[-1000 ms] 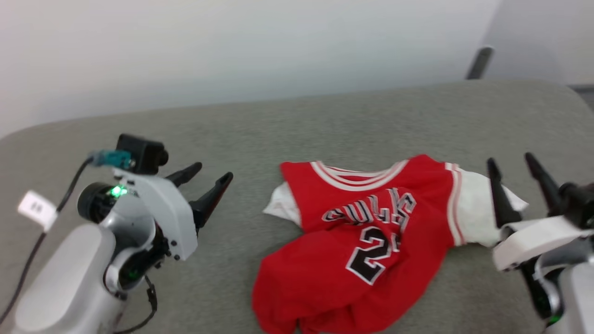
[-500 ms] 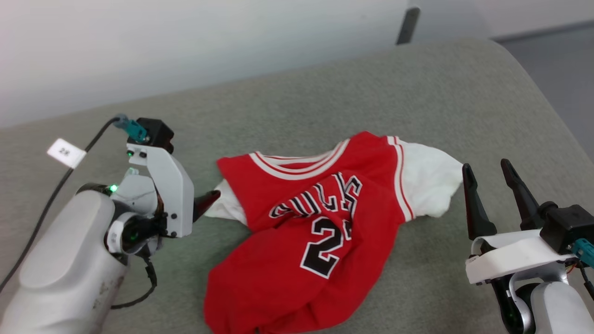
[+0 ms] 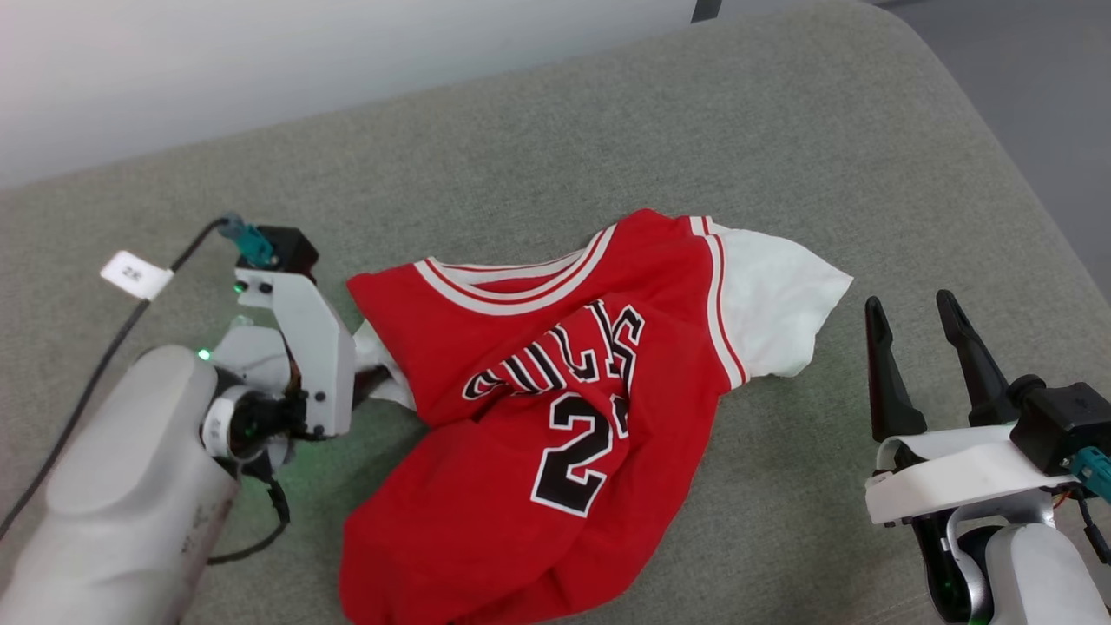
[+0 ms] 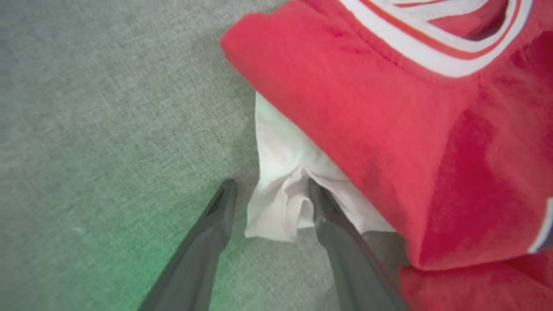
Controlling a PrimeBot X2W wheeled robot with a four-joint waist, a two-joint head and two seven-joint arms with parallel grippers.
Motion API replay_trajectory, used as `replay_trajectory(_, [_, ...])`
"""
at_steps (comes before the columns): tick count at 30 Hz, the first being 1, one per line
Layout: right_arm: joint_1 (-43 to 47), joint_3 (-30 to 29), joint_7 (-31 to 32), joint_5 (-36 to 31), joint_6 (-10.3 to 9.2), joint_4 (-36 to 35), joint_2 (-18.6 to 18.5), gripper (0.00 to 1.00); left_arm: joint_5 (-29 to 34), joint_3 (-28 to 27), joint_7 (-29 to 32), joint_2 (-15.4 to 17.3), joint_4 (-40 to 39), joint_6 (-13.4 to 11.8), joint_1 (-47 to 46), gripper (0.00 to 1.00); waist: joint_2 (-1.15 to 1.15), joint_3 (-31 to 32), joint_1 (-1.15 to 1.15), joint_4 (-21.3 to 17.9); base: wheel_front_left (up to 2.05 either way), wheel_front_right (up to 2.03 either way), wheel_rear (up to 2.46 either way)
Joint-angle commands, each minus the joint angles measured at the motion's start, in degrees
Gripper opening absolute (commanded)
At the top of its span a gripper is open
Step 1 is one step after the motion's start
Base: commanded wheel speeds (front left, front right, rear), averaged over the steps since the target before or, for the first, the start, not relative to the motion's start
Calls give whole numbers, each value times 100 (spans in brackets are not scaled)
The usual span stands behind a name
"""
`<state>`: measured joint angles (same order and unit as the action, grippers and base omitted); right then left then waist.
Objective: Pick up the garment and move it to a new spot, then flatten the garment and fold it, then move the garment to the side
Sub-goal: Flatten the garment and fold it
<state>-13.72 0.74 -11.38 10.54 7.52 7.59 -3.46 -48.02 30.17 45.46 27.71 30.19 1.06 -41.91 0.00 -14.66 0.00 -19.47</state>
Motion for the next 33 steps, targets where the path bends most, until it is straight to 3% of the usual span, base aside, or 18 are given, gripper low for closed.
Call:
replay_trajectory(1, [-76, -11, -51, 14, -6, 22, 17, 100, -40, 34, -15, -67, 187, 28, 68, 0, 0, -30, 0, 3, 0, 0, 0])
replay_trajectory(16, [116, -265, 45, -116, -6, 29, -78, 100, 23, -1, -113, 107, 210, 44, -79, 0, 0, 300, 0, 551, 0, 0, 0])
replay_trajectory(33, [598, -458, 452, -201, -6, -271, -244, 100, -8, -306, -477, 1009, -356, -161, 793, 0, 0, 1034, 0, 1437, 0, 0, 0])
